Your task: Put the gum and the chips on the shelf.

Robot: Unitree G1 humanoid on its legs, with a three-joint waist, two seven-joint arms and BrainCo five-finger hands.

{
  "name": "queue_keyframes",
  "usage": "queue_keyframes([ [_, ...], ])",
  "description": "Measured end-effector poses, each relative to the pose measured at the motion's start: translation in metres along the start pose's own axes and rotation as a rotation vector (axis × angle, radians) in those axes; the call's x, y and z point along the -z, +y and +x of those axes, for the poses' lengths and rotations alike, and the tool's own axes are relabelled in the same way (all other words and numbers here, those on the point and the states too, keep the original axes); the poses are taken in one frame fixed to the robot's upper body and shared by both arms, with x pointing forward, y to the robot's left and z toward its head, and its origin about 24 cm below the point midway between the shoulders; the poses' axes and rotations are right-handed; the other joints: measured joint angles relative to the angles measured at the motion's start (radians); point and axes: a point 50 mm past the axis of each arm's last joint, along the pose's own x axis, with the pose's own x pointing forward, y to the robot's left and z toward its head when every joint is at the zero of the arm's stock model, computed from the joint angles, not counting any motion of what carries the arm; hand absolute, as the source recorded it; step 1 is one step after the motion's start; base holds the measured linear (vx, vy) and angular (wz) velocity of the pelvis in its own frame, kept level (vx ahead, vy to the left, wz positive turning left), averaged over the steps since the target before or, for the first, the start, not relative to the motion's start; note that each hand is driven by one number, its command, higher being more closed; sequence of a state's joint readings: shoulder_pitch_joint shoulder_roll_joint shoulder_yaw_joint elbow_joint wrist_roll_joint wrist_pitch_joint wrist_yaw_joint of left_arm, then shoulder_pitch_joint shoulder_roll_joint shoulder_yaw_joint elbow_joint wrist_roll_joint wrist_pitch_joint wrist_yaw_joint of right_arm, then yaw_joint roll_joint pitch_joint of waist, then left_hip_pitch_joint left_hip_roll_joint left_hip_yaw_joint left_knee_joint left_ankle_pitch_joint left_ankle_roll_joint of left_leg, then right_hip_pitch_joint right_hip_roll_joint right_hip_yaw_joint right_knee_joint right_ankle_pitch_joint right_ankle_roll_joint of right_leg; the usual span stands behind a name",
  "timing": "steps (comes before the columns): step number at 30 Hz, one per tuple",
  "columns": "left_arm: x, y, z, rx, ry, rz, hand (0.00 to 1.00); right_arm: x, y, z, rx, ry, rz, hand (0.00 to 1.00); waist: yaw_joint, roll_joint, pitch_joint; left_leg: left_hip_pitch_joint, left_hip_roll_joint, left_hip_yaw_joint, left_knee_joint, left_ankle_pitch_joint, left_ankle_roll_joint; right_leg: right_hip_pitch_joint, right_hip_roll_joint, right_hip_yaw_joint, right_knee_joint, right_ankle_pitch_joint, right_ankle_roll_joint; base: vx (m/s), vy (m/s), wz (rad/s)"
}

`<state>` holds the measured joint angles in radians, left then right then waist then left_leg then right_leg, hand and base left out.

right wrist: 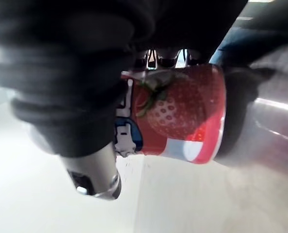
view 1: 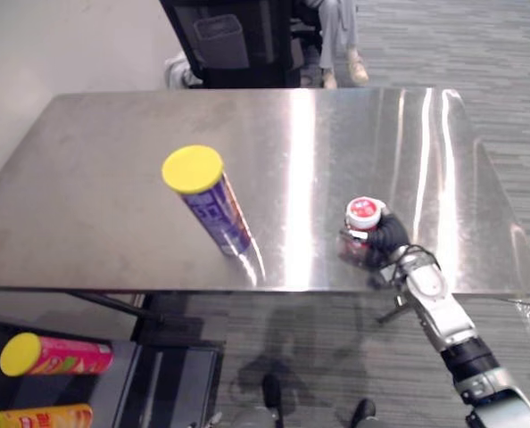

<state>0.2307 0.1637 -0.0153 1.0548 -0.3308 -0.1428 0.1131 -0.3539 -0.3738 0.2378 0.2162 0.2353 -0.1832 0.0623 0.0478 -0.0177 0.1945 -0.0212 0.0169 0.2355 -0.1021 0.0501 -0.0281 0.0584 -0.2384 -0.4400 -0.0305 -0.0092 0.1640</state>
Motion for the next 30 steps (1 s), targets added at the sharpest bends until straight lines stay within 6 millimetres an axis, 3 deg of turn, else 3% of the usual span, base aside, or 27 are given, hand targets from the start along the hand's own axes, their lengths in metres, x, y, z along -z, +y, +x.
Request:
queue_keyframes([
  [10, -0.001, 0.000, 0.000, -0.003, -0.003, 0.001, 0.00, 0.002, -0.012, -0.008, 0.095, 0.004, 0.009, 1.00, -0.002, 0.000, -0.001, 0.007, -0.004, -0.039, 0.005, 0.004, 0.000, 0.033, 0.000, -0.037, 0.000, -0.004, -0.006, 0.01, 0.001, 0.11],
  [18, 0.002, 0.005, -0.002, -0.023, -0.008, 0.009, 0.00, -0.047, -0.044, -0.037, 0.235, -0.209, -0.003, 1.00, -0.019, -0.003, -0.016, 0.017, 0.000, -0.026, 0.006, 0.006, -0.001, 0.029, 0.000, -0.016, 0.010, -0.004, -0.006, 0.00, 0.008, -0.05],
  [30, 0.013, 0.015, -0.006, -0.070, 0.018, -0.011, 0.00, -0.053, -0.053, -0.061, 0.229, -0.240, -0.017, 1.00, -0.021, -0.012, -0.077, 0.018, 0.006, -0.001, 0.005, 0.006, -0.001, 0.010, 0.000, 0.012, 0.015, -0.004, -0.005, -0.01, 0.005, -0.06],
])
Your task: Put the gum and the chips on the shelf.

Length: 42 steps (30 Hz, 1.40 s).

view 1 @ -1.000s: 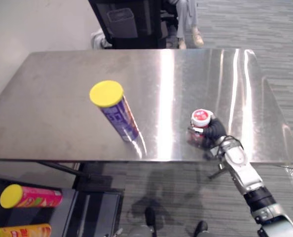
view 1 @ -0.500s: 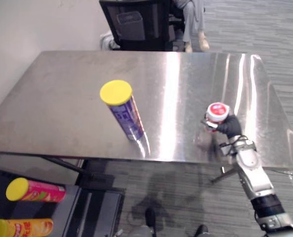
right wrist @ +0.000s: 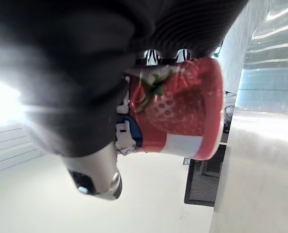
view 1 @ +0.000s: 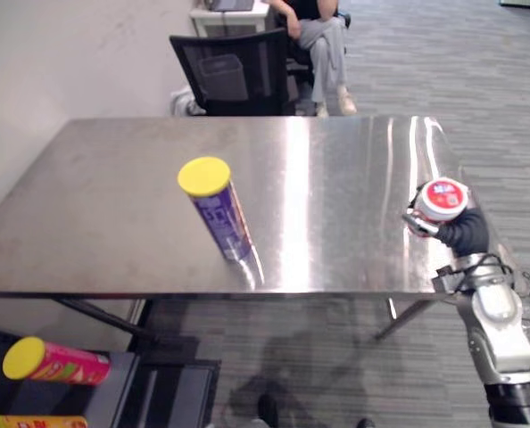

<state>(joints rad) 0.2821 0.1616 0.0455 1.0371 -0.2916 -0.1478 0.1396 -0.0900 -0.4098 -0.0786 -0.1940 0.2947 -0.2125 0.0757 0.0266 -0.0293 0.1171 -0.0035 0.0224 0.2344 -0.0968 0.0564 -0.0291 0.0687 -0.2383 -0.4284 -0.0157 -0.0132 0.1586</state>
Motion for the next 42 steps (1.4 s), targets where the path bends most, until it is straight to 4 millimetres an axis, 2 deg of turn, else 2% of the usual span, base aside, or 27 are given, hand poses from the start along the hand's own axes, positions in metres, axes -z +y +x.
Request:
queue_keyframes([
  [7, 0.000, 0.000, 0.000, -0.010, -0.004, -0.002, 0.00, 0.000, 0.000, -0.001, 0.002, -0.004, 0.001, 1.00, -0.011, -0.001, -0.019, -0.002, 0.006, 0.005, 0.000, 0.000, 0.000, -0.007, 0.003, 0.005, 0.005, 0.000, 0.000, 0.01, 0.001, -0.01],
  [12, 0.001, -0.005, -0.001, -0.002, 0.003, -0.009, 0.00, 0.000, 0.000, -0.010, 0.005, 0.009, 0.018, 1.00, -0.022, -0.003, -0.019, 0.013, 0.017, 0.001, 0.002, -0.001, -0.002, -0.012, -0.001, 0.005, 0.065, -0.015, -0.023, 0.00, 0.000, 0.01],
  [14, 0.001, -0.004, -0.001, -0.005, 0.002, -0.010, 0.00, 0.004, 0.001, -0.014, 0.011, 0.029, 0.028, 1.00, -0.025, -0.017, -0.009, -0.007, 0.027, -0.003, 0.090, -0.044, -0.006, -0.012, -0.014, 0.000, 0.115, -0.041, -0.033, -0.04, 0.003, 0.05],
  [16, 0.000, -0.002, 0.000, -0.011, 0.000, -0.007, 0.00, 0.005, 0.004, -0.016, 0.004, 0.036, 0.036, 1.00, -0.025, -0.025, -0.004, -0.028, 0.032, -0.009, 0.160, -0.078, -0.008, -0.011, -0.025, -0.002, 0.147, -0.068, -0.025, -0.06, -0.003, 0.07],
  [19, 0.000, -0.005, 0.000, -0.010, 0.001, -0.020, 0.00, 0.007, 0.011, -0.015, -0.022, 0.038, 0.074, 1.00, -0.025, -0.010, 0.006, -0.085, 0.057, -0.038, 0.271, -0.114, -0.009, -0.012, -0.016, -0.022, 0.176, -0.085, -0.023, -0.11, -0.031, 0.22],
  [22, 0.000, -0.008, -0.001, -0.016, 0.003, -0.075, 0.00, 0.002, 0.033, 0.001, -0.127, -0.003, 0.134, 1.00, -0.020, 0.020, 0.033, -0.150, 0.090, -0.085, 0.328, -0.115, -0.014, -0.021, 0.014, -0.061, 0.173, -0.093, -0.036, -0.17, -0.064, 0.30],
  [23, 0.001, -0.010, -0.001, -0.018, 0.007, -0.105, 0.00, 0.000, 0.041, 0.011, -0.170, -0.024, 0.149, 1.00, -0.008, 0.036, 0.045, -0.168, 0.104, -0.091, 0.336, -0.120, -0.024, -0.031, 0.023, -0.071, 0.181, -0.095, -0.039, -0.17, -0.075, 0.21],
  [24, 0.003, -0.013, -0.002, -0.017, 0.013, -0.143, 0.00, -0.002, 0.043, 0.018, -0.187, -0.037, 0.148, 1.00, 0.012, 0.064, 0.059, -0.191, 0.119, -0.085, 0.340, -0.126, -0.018, -0.046, 0.039, -0.078, 0.211, -0.100, -0.048, -0.17, -0.082, 0.25],
  [25, 0.002, -0.015, -0.002, -0.013, 0.012, -0.152, 0.00, -0.003, 0.043, 0.020, -0.189, -0.045, 0.144, 1.00, 0.017, 0.075, 0.063, -0.203, 0.131, -0.078, 0.334, -0.129, -0.015, -0.051, 0.047, -0.086, 0.222, -0.105, -0.056, -0.13, -0.152, 0.65],
  [26, 0.000, -0.018, -0.002, -0.001, 0.005, -0.158, 0.00, -0.005, 0.042, 0.022, -0.193, -0.052, 0.133, 1.00, 0.012, 0.082, 0.067, -0.202, 0.149, -0.034, 0.291, -0.132, -0.012, -0.049, 0.079, -0.119, 0.227, -0.119, -0.080, -0.08, -0.219, 1.22],
  [27, -0.006, -0.016, 0.001, 0.000, -0.007, -0.159, 0.00, -0.007, 0.036, 0.023, -0.181, -0.060, 0.113, 1.00, 0.000, 0.056, 0.070, -0.223, 0.170, 0.061, 0.337, -0.137, 0.085, -0.045, 0.070, -0.176, 0.201, -0.143, -0.118, -0.07, -0.240, 1.33],
  [28, -0.009, -0.018, 0.002, 0.008, -0.011, -0.165, 0.00, -0.008, 0.030, 0.024, -0.160, -0.065, 0.098, 1.00, 0.005, 0.072, 0.073, -0.241, 0.196, 0.117, 0.428, -0.114, 0.176, -0.054, 0.051, -0.211, 0.252, -0.155, -0.125, -0.02, -0.198, 1.40],
  [29, -0.012, -0.026, 0.001, 0.034, -0.029, -0.176, 0.00, -0.011, 0.018, 0.026, -0.112, -0.076, 0.068, 1.00, 0.007, 0.085, 0.095, -0.281, 0.208, 0.225, 0.507, 0.006, 0.195, -0.122, -0.010, -0.251, 0.437, -0.235, -0.117, -0.21, -0.180, 1.78],
  [30, -0.020, -0.028, 0.002, 0.040, -0.058, -0.184, 0.00, -0.009, 0.004, 0.024, -0.056, -0.057, 0.038, 1.00, -0.020, 0.045, 0.100, -0.280, 0.120, 0.204, 0.389, 0.138, 0.148, -0.135, -0.078, -0.277, 0.461, -0.288, -0.150, -0.20, -0.154, 2.05],
  [31, -0.022, -0.028, 0.003, 0.033, -0.058, -0.195, 0.00, -0.007, -0.003, 0.021, -0.024, -0.041, 0.028, 1.00, -0.024, 0.037, 0.097, -0.253, 0.085, 0.186, 0.309, 0.192, 0.139, -0.126, -0.108, -0.331, 0.462, -0.291, -0.155, -0.26, -0.211, 2.02],
  [32, -0.021, -0.021, 0.004, 0.014, -0.053, -0.187, 0.00, -0.004, -0.009, 0.018, 0.028, -0.031, 0.034, 1.00, -0.014, 0.027, 0.101, -0.252, 0.118, 0.296, 0.513, 0.048, 0.213, -0.115, -0.146, -0.395, 0.474, -0.297, -0.164, -0.12, -0.174, 1.29],
  [33, -0.015, -0.016, 0.003, -0.001, -0.037, -0.178, 0.00, -0.003, -0.009, 0.016, 0.046, -0.025, 0.042, 1.00, -0.012, 0.023, 0.101, -0.238, 0.145, 0.335, 0.616, -0.015, 0.207, -0.111, -0.155, -0.419, 0.474, -0.300, -0.169, -0.15, -0.250, 1.31],
  [34, -0.005, -0.012, 0.001, -0.016, -0.011, -0.171, 0.00, -0.001, -0.010, 0.011, 0.058, -0.011, 0.041, 1.00, -0.020, 0.018, 0.101, -0.189, 0.183, 0.377, 0.716, -0.062, 0.178, -0.097, -0.170, -0.465, 0.472, -0.301, -0.172, -0.15, -0.218, 1.33],
  [35, 0.000, -0.011, 0.000, -0.021, 0.007, -0.169, 0.00, 0.002, -0.012, 0.007, 0.073, 0.007, 0.035, 1.00, -0.034, 0.017, 0.101, -0.132, 0.214, 0.391, 0.748, -0.086, 0.143, -0.097, -0.173, -0.515, 0.471, -0.298, -0.164, -0.15, -0.183, 1.35],
  [36, 0.004, -0.011, -0.001, -0.025, 0.022, -0.165, 0.00, 0.004, -0.013, 0.004, 0.082, 0.017, 0.033, 1.00, -0.038, 0.018, 0.100, -0.110, 0.232, 0.389, 0.750, -0.095, 0.130, -0.102, -0.171, -0.536, 0.471, -0.298, -0.161, -0.17, -0.126, 1.46],
  [37, 0.010, -0.013, -0.002, -0.019, 0.048, -0.153, 0.00, 0.006, -0.014, 0.001, 0.089, 0.028, 0.033, 1.00, -0.050, 0.017, 0.100, -0.066, 0.265, 0.388, 0.739, -0.106, 0.113, -0.122, -0.168, -0.597, 0.474, -0.301, -0.157, -0.15, -0.076, 1.13],
  [38, 0.011, -0.013, -0.002, -0.018, 0.053, -0.150, 0.00, 0.006, -0.014, 0.000, 0.093, 0.032, 0.033, 1.00, -0.054, 0.017, 0.100, -0.050, 0.273, 0.392, 0.727, -0.109, 0.109, -0.130, -0.167, -0.620, 0.475, -0.300, -0.158, -0.23, -0.075, 1.29],
  [40, 0.012, -0.014, -0.002, -0.013, 0.054, -0.138, 0.00, 0.010, -0.017, -0.006, 0.116, 0.056, 0.027, 1.00, -0.056, 0.023, 0.097, 0.010, 0.288, 0.425, 0.668, -0.130, 0.074, -0.137, -0.169, -0.695, 0.492, -0.295, -0.167, -0.22, -0.017, 1.05],
  [41, 0.011, -0.016, -0.002, -0.006, 0.047, -0.129, 0.00, 0.012, -0.020, -0.011, 0.137, 0.073, 0.022, 1.00, -0.057, 0.028, 0.094, 0.050, 0.290, 0.450, 0.611, -0.148, 0.044, -0.137, -0.172, -0.734, 0.509, -0.291, -0.174, -0.20, 0.080, 1.15],
  [42, 0.010, -0.017, -0.002, -0.001, 0.038, -0.119, 0.00, 0.013, -0.022, -0.013, 0.159, 0.078, 0.020, 1.00, -0.056, 0.034, 0.091, 0.085, 0.275, 0.467, 0.531, -0.162, 0.014, -0.141, -0.176, -0.771, 0.523, -0.288, -0.200, -0.21, 0.117, 1.06],
])
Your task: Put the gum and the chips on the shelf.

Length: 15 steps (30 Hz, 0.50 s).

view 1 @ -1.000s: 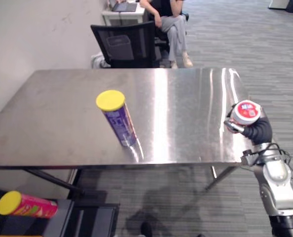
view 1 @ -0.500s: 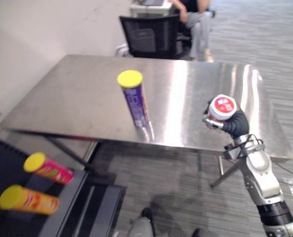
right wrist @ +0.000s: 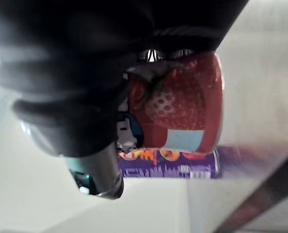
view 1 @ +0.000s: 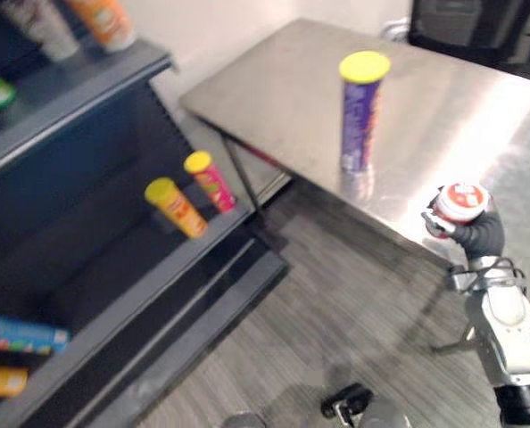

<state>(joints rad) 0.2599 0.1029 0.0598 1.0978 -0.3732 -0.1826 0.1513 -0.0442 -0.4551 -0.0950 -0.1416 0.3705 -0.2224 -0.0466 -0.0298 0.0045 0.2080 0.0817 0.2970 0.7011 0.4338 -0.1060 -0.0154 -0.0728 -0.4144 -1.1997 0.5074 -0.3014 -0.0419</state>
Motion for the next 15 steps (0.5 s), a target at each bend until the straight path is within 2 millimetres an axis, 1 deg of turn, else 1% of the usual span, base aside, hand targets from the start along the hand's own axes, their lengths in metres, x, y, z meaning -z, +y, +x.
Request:
queue_keyframes([
  [1, 0.000, 0.000, 0.000, 0.003, -0.005, 0.007, 0.00, -0.001, -0.001, 0.000, 0.009, -0.004, 0.000, 1.00, 0.001, 0.002, -0.001, 0.014, -0.014, 0.005, -0.051, -0.017, -0.026, -0.007, -0.006, -0.013, 0.012, -0.001, -0.010, -0.25, 0.198, 0.89],
  [2, -0.002, 0.000, 0.000, 0.008, -0.013, 0.025, 0.00, -0.002, -0.002, 0.002, 0.025, -0.015, -0.004, 1.00, 0.005, 0.008, -0.005, 0.024, -0.045, 0.003, -0.147, -0.057, -0.074, -0.024, -0.021, -0.039, 0.034, 0.006, -0.027, -0.28, 0.249, 0.68],
  [3, -0.004, 0.002, 0.001, 0.005, -0.023, 0.029, 0.00, -0.003, -0.001, 0.003, 0.028, -0.023, -0.004, 1.00, 0.009, -0.002, -0.002, 0.025, -0.075, 0.000, -0.213, -0.086, -0.092, -0.039, -0.043, -0.061, 0.052, 0.017, -0.044, -0.30, 0.259, 0.60],
  [4, -0.005, 0.004, 0.001, 0.001, -0.023, 0.031, 0.00, -0.004, 0.000, 0.004, 0.028, -0.026, 0.000, 1.00, 0.011, -0.009, -0.002, 0.024, -0.091, -0.003, -0.237, -0.093, -0.102, -0.046, -0.057, -0.064, 0.058, 0.025, -0.046, -0.30, 0.242, 0.46],
  [5, -0.006, 0.008, 0.002, -0.011, -0.026, 0.036, 0.00, -0.003, 0.003, 0.005, 0.033, -0.029, 0.008, 1.00, 0.019, -0.030, 0.003, 0.024, -0.122, -0.008, -0.258, -0.094, -0.103, -0.047, -0.088, -0.073, 0.061, 0.049, -0.048, -0.27, 0.207, 0.28],
  [6, -0.003, 0.011, 0.001, -0.020, -0.015, 0.039, 0.00, -0.003, 0.005, 0.005, 0.031, -0.030, 0.015, 1.00, 0.030, -0.035, 0.001, 0.023, -0.139, -0.012, -0.256, -0.099, -0.095, -0.043, -0.103, -0.068, 0.052, 0.081, -0.047, -0.26, 0.192, 0.19],
  [7, -0.001, 0.012, 0.000, -0.023, -0.008, 0.040, 0.00, -0.003, 0.006, 0.005, 0.027, -0.031, 0.016, 1.00, 0.034, -0.035, 0.000, 0.022, -0.146, -0.012, -0.253, -0.105, -0.086, -0.043, -0.102, -0.060, 0.046, 0.098, -0.044, -0.26, 0.206, 0.07],
  [9, 0.003, 0.016, -0.001, -0.034, 0.003, 0.041, 0.00, -0.003, 0.010, 0.005, 0.011, -0.030, 0.023, 1.00, 0.035, -0.032, -0.005, -0.009, -0.150, -0.019, -0.234, -0.127, -0.056, -0.066, -0.094, -0.008, 0.009, 0.173, -0.029, -0.21, 0.210, 0.07],
  [11, 0.002, 0.018, 0.000, -0.037, -0.001, 0.039, 0.00, -0.002, 0.013, 0.005, 0.001, -0.023, 0.026, 1.00, 0.036, -0.036, -0.012, -0.045, -0.149, -0.025, -0.213, -0.133, -0.044, -0.092, -0.089, 0.018, -0.012, 0.210, -0.022, -0.09, 0.159, 0.09],
  [12, 0.001, 0.018, 0.000, -0.037, -0.003, 0.035, 0.00, -0.002, 0.013, 0.005, -0.002, -0.020, 0.026, 1.00, 0.036, -0.038, -0.013, -0.063, -0.149, -0.027, -0.197, -0.135, -0.041, -0.102, -0.086, 0.031, -0.025, 0.220, -0.026, -0.04, 0.138, 0.11],
  [15, 0.001, 0.019, 0.000, -0.040, -0.004, 0.028, 0.00, -0.001, 0.015, 0.006, -0.011, -0.014, 0.027, 1.00, 0.037, -0.038, -0.014, -0.074, -0.147, -0.029, -0.176, -0.137, -0.039, -0.106, -0.081, 0.035, -0.042, 0.220, -0.026, 0.02, 0.086, 0.05],
])
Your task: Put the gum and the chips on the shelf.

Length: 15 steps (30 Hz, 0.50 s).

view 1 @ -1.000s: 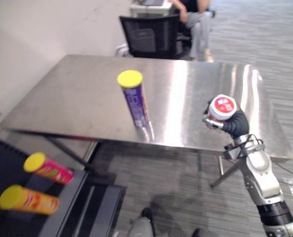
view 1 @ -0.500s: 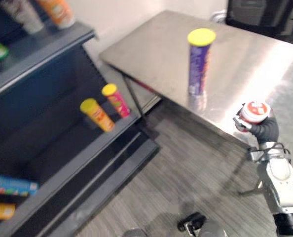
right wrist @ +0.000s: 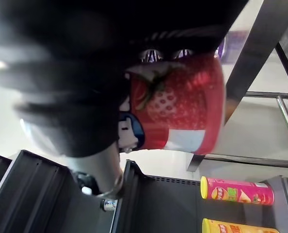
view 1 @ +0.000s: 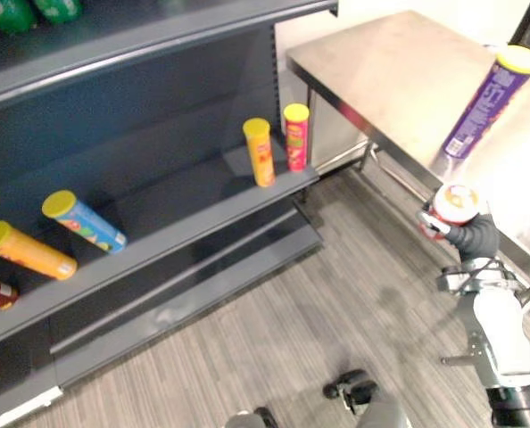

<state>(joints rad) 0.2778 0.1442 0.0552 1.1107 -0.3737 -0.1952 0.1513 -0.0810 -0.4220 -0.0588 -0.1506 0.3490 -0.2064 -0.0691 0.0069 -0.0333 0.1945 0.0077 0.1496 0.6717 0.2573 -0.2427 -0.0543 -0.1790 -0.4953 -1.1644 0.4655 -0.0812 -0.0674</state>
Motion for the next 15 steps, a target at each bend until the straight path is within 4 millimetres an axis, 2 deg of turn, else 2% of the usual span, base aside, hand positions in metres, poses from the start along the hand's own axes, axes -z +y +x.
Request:
queue_keyframes([
  [7, -0.004, -0.001, 0.001, -0.002, -0.021, -0.030, 0.00, -0.006, 0.006, 0.010, -0.033, -0.031, 0.009, 1.00, 0.007, 0.002, 0.001, -0.010, 0.024, 0.006, 0.003, 0.000, -0.001, -0.012, 0.018, 0.025, 0.004, -0.001, -0.002, 0.02, 0.018, -0.02],
  [11, -0.010, -0.007, 0.002, 0.014, -0.042, -0.040, 0.00, -0.008, 0.008, 0.012, -0.055, -0.038, 0.010, 1.00, 0.023, 0.000, 0.002, -0.018, 0.023, -0.001, 0.008, -0.003, -0.003, -0.012, 0.015, 0.027, 0.005, -0.001, -0.002, 0.01, 0.010, 0.05],
  [15, -0.007, -0.009, 0.001, 0.015, -0.036, -0.057, 0.00, -0.010, 0.021, 0.016, -0.135, -0.054, -0.010, 1.00, 0.034, -0.006, 0.006, -0.024, 0.025, -0.016, 0.042, -0.023, 0.000, 0.004, 0.003, 0.027, 0.007, -0.001, -0.002, 0.01, 0.025, 0.09],
])
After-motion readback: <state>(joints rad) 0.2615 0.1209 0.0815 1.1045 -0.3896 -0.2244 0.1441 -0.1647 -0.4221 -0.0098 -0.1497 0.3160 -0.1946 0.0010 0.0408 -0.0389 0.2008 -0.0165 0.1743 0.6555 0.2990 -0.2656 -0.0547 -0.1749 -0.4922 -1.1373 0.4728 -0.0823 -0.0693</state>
